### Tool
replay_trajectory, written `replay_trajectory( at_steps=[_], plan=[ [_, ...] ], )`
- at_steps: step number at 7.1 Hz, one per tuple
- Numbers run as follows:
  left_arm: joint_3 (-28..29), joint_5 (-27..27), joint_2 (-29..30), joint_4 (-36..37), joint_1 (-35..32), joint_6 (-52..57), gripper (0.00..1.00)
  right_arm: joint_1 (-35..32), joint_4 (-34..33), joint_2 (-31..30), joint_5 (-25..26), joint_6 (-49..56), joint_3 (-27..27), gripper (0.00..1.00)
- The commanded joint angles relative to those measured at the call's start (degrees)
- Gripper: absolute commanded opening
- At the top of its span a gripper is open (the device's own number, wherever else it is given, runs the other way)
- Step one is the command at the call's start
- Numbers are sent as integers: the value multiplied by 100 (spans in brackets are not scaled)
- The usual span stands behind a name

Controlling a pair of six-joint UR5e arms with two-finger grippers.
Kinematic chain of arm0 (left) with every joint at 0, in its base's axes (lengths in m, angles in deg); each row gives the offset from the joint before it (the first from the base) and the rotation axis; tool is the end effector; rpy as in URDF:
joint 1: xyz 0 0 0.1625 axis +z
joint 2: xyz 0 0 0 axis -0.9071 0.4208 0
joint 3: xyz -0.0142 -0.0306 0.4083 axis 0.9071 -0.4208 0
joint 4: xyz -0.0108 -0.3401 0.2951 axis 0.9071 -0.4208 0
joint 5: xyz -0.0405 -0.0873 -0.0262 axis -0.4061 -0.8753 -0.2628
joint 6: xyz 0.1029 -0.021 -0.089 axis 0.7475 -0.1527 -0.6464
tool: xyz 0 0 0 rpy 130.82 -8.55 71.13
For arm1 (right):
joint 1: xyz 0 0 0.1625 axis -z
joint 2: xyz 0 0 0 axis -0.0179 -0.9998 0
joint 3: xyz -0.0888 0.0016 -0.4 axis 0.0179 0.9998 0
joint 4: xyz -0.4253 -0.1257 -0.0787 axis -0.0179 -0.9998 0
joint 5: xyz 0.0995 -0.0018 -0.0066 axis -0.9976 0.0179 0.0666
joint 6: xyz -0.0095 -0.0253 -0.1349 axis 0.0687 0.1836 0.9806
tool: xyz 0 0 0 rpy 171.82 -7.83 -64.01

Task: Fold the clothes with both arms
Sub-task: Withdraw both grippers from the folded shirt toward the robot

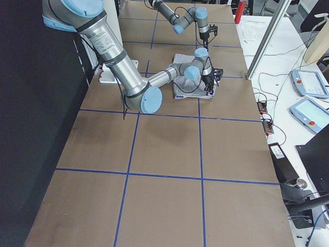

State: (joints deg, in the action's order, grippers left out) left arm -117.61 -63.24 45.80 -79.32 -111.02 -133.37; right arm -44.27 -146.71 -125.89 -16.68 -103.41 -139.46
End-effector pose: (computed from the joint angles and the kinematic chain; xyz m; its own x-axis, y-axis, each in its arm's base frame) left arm 0.5001 -0.6555 0.2941 0.7130 0.1123 -0.6922 0.1531 0.9383 0.3100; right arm -0.5238 -0.6559 0.3251 0.6575 0.3185 0.6828 -0.4967 0.8647 0.0750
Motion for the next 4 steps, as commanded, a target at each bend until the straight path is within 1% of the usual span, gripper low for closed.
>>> replay_trajectory(
  at_steps=[1, 2, 3, 4],
  plan=[
    [-938, -51, -580, 3, 81, 86, 100, -280, 39, -159, -500, 863, -375, 100],
    [-1622, -43, -1070, 12, 447, -1, 100, -333, 48, -325, -669, 944, -551, 100],
    [-2116, -34, -1440, 3, 695, -350, 100, -343, 48, -361, -671, 945, -587, 100],
    [-2321, 1, -1618, -15, 1028, -980, 99, -343, 48, -370, -654, 945, -588, 100]
  ],
)
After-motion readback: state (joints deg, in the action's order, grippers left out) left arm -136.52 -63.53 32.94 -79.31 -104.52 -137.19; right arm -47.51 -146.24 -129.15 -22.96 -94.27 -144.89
